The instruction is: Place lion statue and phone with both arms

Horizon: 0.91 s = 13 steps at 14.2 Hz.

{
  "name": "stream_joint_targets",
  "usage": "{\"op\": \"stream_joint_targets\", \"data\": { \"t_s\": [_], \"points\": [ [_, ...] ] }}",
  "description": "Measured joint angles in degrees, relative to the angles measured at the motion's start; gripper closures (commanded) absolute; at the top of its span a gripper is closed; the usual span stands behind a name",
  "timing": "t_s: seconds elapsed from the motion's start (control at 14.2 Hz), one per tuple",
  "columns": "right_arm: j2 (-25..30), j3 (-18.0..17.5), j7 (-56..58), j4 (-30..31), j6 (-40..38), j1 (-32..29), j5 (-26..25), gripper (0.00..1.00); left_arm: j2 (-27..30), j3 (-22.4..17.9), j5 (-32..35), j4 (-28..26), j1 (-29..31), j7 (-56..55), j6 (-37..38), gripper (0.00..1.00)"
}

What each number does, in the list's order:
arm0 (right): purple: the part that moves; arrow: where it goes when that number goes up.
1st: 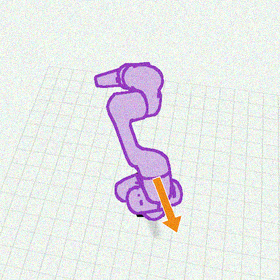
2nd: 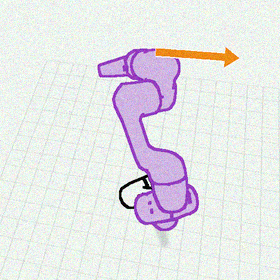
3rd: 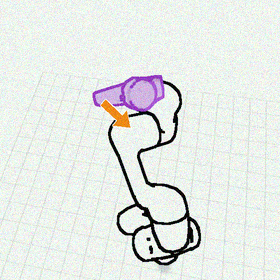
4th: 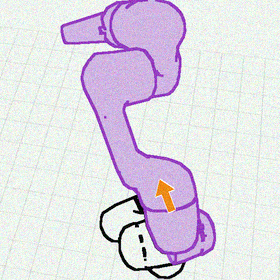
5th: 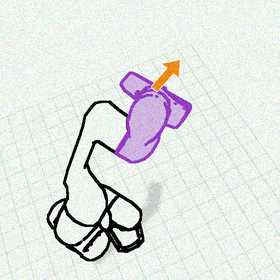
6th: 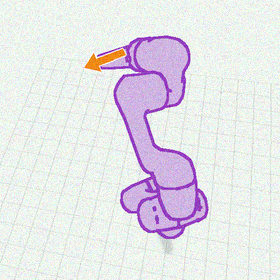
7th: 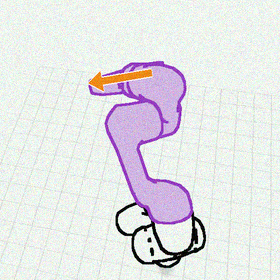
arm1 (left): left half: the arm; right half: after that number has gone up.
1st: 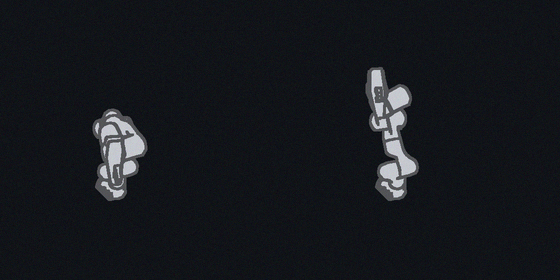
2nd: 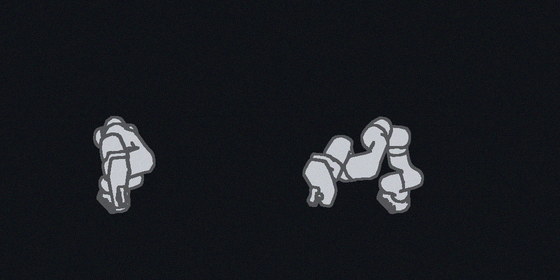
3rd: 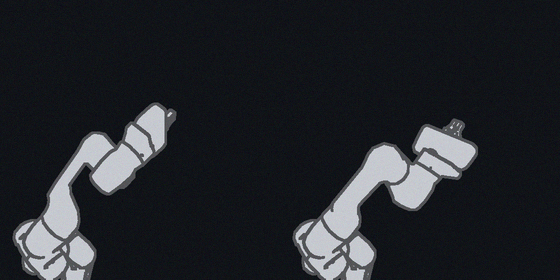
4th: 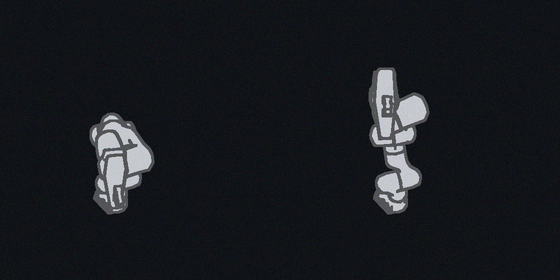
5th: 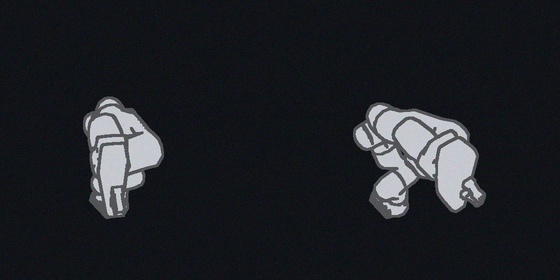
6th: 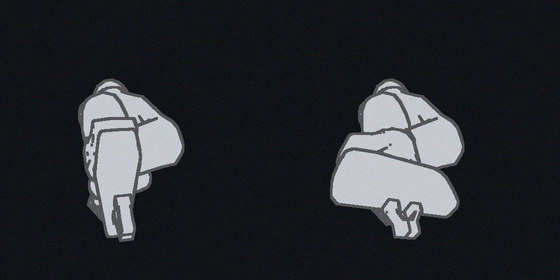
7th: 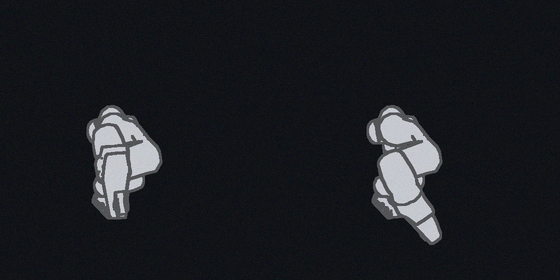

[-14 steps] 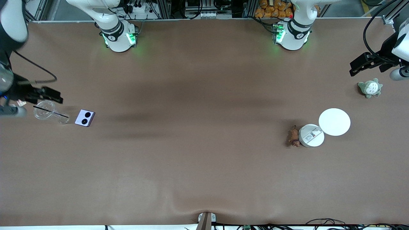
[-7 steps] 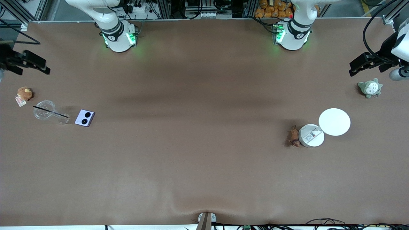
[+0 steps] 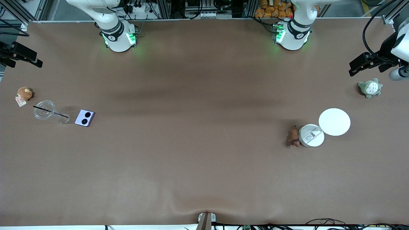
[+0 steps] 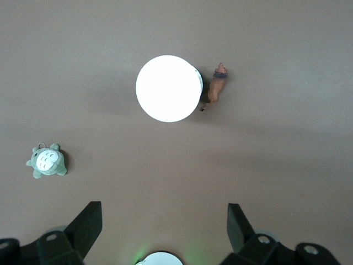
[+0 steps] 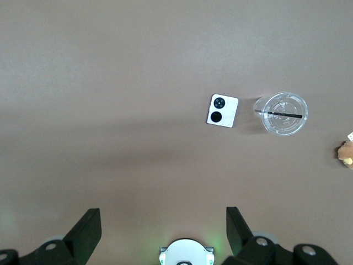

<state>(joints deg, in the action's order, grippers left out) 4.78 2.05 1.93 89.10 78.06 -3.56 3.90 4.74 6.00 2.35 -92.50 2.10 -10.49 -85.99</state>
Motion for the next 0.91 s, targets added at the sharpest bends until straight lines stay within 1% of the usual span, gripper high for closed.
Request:
{"op": "stream_joint_targets", "data": {
  "t_s": [0.91],
  "points": [
    [0.0, -0.2, -1.3, 0.0, -0.4, 0.0, 0.1, 0.00, 0.0, 0.0, 0.0, 0.1, -0.1, 0.0, 0.0, 0.00]
  ]
}}
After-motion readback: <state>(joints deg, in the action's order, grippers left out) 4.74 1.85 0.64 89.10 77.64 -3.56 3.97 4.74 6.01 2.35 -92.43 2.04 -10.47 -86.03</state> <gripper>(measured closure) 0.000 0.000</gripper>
